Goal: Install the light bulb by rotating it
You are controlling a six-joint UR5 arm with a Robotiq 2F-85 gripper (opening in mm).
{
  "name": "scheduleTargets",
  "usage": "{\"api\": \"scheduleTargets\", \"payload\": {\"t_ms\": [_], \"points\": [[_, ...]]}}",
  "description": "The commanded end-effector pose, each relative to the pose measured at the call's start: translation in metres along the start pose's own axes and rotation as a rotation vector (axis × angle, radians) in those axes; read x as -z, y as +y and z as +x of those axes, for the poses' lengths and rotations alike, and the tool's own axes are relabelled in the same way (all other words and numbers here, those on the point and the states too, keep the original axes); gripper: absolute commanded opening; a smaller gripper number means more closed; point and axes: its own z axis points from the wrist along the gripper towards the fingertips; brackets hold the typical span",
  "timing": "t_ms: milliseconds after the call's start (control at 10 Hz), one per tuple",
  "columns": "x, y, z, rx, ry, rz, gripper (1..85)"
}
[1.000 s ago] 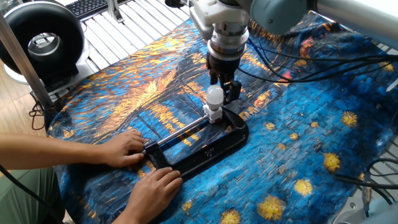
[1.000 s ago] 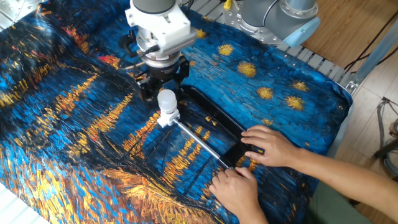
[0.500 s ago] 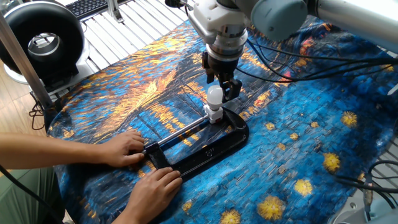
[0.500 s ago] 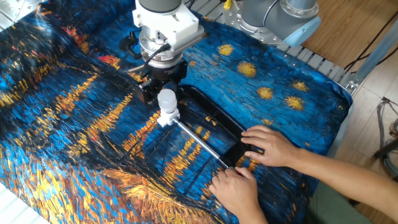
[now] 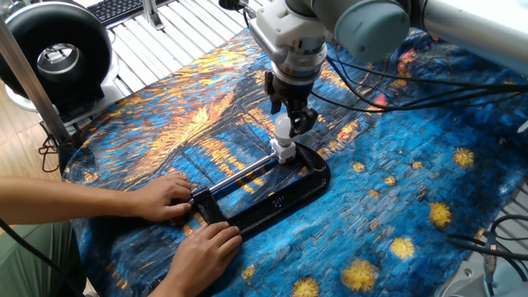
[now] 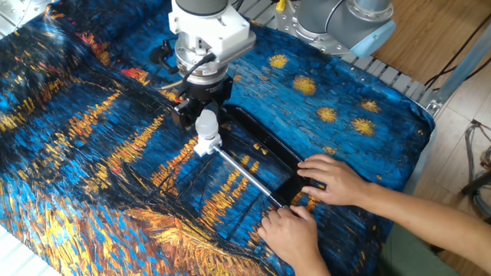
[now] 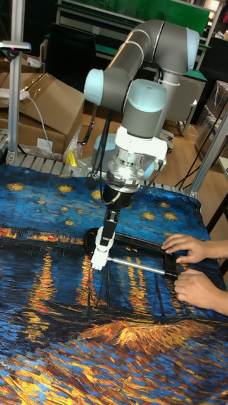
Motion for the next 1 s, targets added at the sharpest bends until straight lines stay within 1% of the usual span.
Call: {"api": "scheduleTargets", "payload": {"t_ms": [0,100,300,400,500,600,800,900], "points": [[0.0007,-0.0031,-0.0076,0.022,-0.031,0.018,61.0],[0.0008,-0.005,-0.0096,0.04,-0.039,0.026,60.7],[0.0008,-0.0073,-0.008,0.052,-0.034,0.04,58.7],[0.0005,-0.0069,-0.008,0.037,-0.036,0.042,55.0],[0.0002,-0.0027,-0.0148,0.004,-0.062,0.035,46.3],[0.0,-0.0025,-0.014,-0.004,-0.057,0.04,44.3],[0.001,-0.0005,-0.0095,-0.025,-0.045,0.035,40.7],[0.001,0.0002,-0.0085,-0.053,-0.046,0.035,36.0]]}}
